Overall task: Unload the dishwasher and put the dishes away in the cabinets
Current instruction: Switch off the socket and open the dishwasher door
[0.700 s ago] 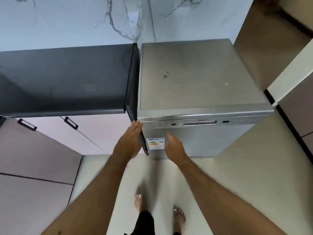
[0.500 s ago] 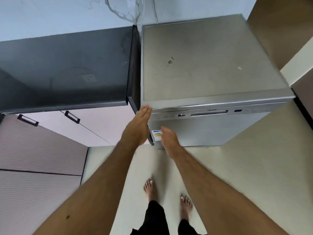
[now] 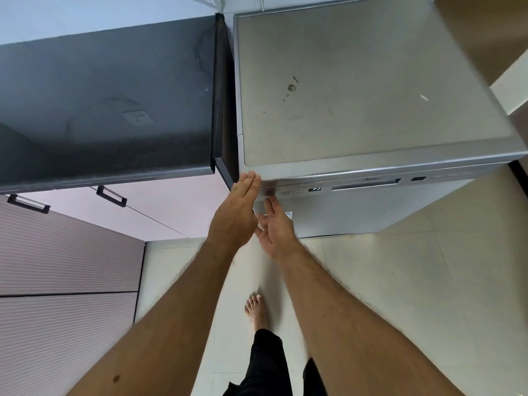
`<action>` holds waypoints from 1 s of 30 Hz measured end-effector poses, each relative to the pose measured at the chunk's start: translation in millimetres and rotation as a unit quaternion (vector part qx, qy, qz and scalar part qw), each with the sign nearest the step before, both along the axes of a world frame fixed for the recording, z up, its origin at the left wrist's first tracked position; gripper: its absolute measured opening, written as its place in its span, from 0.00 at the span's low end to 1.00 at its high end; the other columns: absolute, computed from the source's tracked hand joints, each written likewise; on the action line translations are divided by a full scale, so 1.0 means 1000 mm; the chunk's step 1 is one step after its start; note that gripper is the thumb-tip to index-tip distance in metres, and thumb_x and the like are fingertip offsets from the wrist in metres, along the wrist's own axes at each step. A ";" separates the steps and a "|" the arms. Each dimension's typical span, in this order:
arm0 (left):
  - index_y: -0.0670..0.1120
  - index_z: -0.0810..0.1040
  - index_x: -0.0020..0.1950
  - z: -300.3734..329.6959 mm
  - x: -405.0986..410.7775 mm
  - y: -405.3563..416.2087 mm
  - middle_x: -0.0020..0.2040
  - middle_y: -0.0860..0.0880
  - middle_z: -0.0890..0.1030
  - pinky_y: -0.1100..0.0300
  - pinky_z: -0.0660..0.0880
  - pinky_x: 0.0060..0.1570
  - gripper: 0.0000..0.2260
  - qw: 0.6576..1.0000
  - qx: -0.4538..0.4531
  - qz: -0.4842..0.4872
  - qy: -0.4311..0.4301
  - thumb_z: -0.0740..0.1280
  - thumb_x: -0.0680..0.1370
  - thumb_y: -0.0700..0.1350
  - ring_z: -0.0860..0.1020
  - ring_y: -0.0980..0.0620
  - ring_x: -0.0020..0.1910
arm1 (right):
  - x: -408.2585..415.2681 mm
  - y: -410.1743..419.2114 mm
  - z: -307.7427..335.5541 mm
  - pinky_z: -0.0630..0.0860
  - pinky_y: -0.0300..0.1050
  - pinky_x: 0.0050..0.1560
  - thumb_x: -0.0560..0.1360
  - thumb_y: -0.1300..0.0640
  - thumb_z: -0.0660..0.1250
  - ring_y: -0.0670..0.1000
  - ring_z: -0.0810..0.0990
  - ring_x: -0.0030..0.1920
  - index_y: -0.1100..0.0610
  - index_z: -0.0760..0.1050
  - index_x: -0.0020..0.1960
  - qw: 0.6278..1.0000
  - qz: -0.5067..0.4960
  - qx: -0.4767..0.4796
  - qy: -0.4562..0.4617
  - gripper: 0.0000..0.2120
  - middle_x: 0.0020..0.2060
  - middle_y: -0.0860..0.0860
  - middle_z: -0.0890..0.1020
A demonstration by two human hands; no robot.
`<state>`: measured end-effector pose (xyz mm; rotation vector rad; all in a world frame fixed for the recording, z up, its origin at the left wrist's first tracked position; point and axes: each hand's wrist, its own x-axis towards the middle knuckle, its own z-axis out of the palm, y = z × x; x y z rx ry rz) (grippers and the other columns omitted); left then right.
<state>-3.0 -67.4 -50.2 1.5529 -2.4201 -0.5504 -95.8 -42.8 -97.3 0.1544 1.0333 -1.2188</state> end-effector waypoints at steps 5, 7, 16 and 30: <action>0.44 0.53 0.80 0.002 -0.009 0.009 0.80 0.50 0.51 0.57 0.54 0.76 0.32 1.000 -0.007 0.014 0.011 0.62 0.79 0.34 0.47 0.53 0.79 | -0.008 0.002 -0.001 0.69 0.57 0.69 0.84 0.53 0.58 0.56 0.66 0.74 0.48 0.68 0.74 0.999 -0.023 -0.009 -0.020 0.18 0.73 0.44 0.69; 0.44 0.53 0.80 0.003 -0.012 0.011 0.80 0.49 0.51 0.55 0.56 0.77 0.32 1.000 -0.009 0.020 0.013 0.61 0.79 0.34 0.48 0.52 0.79 | -0.007 0.002 -0.003 0.72 0.56 0.67 0.84 0.56 0.58 0.56 0.68 0.73 0.47 0.68 0.74 0.999 -0.029 -0.012 -0.029 0.19 0.74 0.45 0.68; 0.44 0.53 0.80 0.011 -0.022 0.016 0.80 0.49 0.52 0.50 0.59 0.76 0.30 0.998 0.016 0.056 0.029 0.62 0.80 0.38 0.48 0.51 0.79 | -0.006 0.001 -0.003 0.74 0.59 0.65 0.82 0.63 0.59 0.59 0.66 0.74 0.44 0.68 0.74 0.998 -0.037 0.009 -0.050 0.23 0.77 0.52 0.61; 0.47 0.51 0.81 0.011 -0.019 0.007 0.81 0.50 0.49 0.49 0.58 0.76 0.29 0.997 0.025 0.057 -0.041 0.59 0.82 0.38 0.48 0.50 0.80 | -0.026 0.008 0.025 0.67 0.58 0.69 0.82 0.47 0.61 0.59 0.65 0.75 0.51 0.67 0.72 0.999 0.028 -0.003 0.030 0.21 0.75 0.52 0.67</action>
